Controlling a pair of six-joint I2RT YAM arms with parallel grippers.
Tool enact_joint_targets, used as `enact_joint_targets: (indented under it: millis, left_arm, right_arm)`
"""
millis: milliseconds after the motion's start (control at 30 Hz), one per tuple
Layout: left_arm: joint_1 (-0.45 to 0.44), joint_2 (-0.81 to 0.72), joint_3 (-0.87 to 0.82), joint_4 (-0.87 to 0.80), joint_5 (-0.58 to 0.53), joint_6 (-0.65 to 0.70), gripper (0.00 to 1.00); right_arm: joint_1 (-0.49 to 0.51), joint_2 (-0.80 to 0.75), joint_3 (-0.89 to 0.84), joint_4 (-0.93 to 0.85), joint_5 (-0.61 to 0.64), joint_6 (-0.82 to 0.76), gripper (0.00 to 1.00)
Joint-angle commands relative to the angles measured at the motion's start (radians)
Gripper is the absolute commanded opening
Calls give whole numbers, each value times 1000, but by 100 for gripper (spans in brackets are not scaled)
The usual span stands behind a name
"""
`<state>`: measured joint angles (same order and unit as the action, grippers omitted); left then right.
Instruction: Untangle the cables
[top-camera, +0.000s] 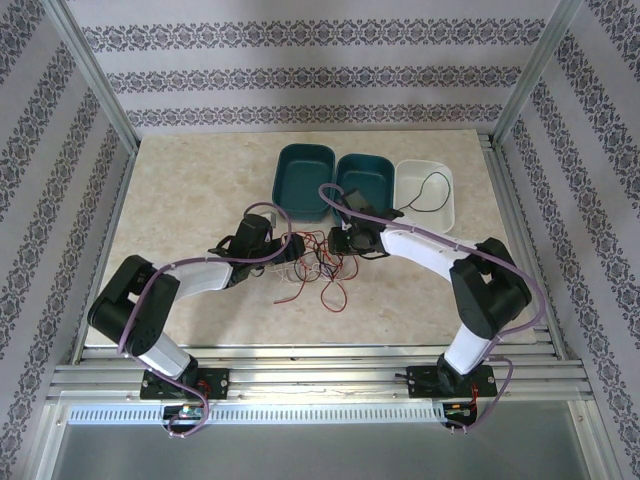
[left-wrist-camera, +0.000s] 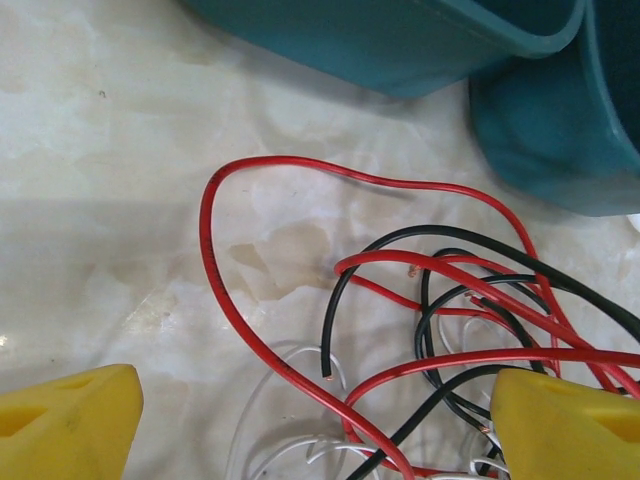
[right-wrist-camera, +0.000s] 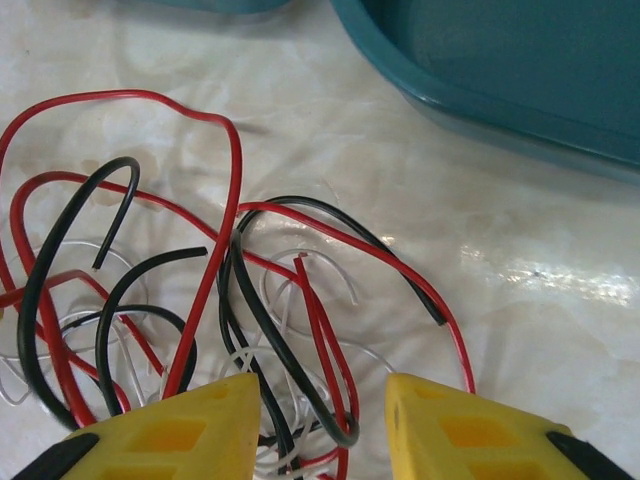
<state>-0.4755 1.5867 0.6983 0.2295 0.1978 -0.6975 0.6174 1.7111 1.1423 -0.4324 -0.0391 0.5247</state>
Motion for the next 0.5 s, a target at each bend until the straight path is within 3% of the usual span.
enact_joint_targets:
  millis: [0,167,300,467]
  left_arm:
    - [15,28,29,39,-25,-13,89]
    - [20,70,52,54,-17,-8,83]
    - [19,97,79,48,-6,7,80]
    - [19,121,98,42,-3,16,55]
  right_arm:
    - [-3,23,29,22,-36,-8,34]
    - [1,11,28,22,-47,-9,12]
    - [11,-37,27,8,-31,-31,5]
    - [44,-124,28,-11,22,-74,3]
